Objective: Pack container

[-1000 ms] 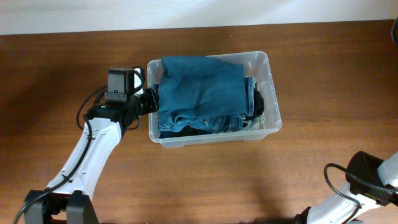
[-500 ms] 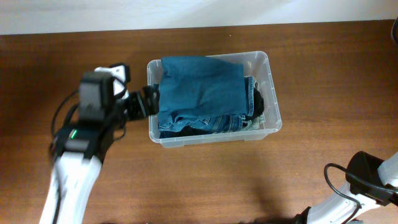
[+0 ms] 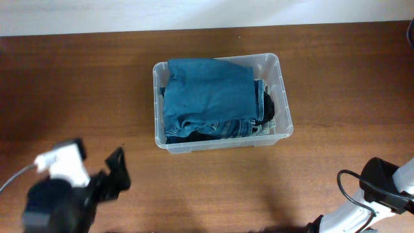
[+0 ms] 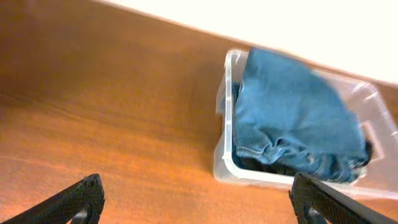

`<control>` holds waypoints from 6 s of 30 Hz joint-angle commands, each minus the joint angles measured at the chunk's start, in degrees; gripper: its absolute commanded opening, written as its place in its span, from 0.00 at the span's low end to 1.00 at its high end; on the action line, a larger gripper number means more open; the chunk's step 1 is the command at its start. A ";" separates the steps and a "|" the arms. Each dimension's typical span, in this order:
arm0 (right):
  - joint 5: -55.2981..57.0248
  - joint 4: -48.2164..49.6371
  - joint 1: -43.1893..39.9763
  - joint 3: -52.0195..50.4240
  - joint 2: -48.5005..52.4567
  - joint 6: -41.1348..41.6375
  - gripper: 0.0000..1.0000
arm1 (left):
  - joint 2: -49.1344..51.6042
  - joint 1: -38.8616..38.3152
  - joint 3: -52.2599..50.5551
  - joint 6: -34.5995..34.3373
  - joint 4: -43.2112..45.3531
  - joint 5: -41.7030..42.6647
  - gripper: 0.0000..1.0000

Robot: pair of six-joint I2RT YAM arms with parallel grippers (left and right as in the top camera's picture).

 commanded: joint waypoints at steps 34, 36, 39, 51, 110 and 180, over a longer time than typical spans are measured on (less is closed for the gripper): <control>0.31 -0.33 -0.15 -0.09 -0.61 -0.07 0.99 | -12.96 0.20 -8.61 -0.98 -3.28 -1.95 0.99; 0.31 -0.33 -0.15 -0.09 -0.61 -0.07 0.98 | -14.84 0.20 -13.22 -0.98 2.47 -1.70 0.99; 0.31 -0.33 -0.15 -0.09 -0.61 -0.07 0.98 | -19.08 0.20 -22.56 -1.01 13.29 0.35 0.99; 0.31 -0.33 -0.15 -0.09 -0.61 -0.07 0.98 | -28.96 0.20 -42.25 -0.98 32.06 2.56 0.99; 0.31 -0.33 -0.15 -0.09 -0.61 -0.07 0.98 | -34.16 0.20 -66.16 4.63 58.77 2.36 0.99; 0.31 -0.33 0.28 -0.09 -41.90 -0.07 0.98 | -34.12 8.81 -66.16 4.63 58.82 2.56 0.99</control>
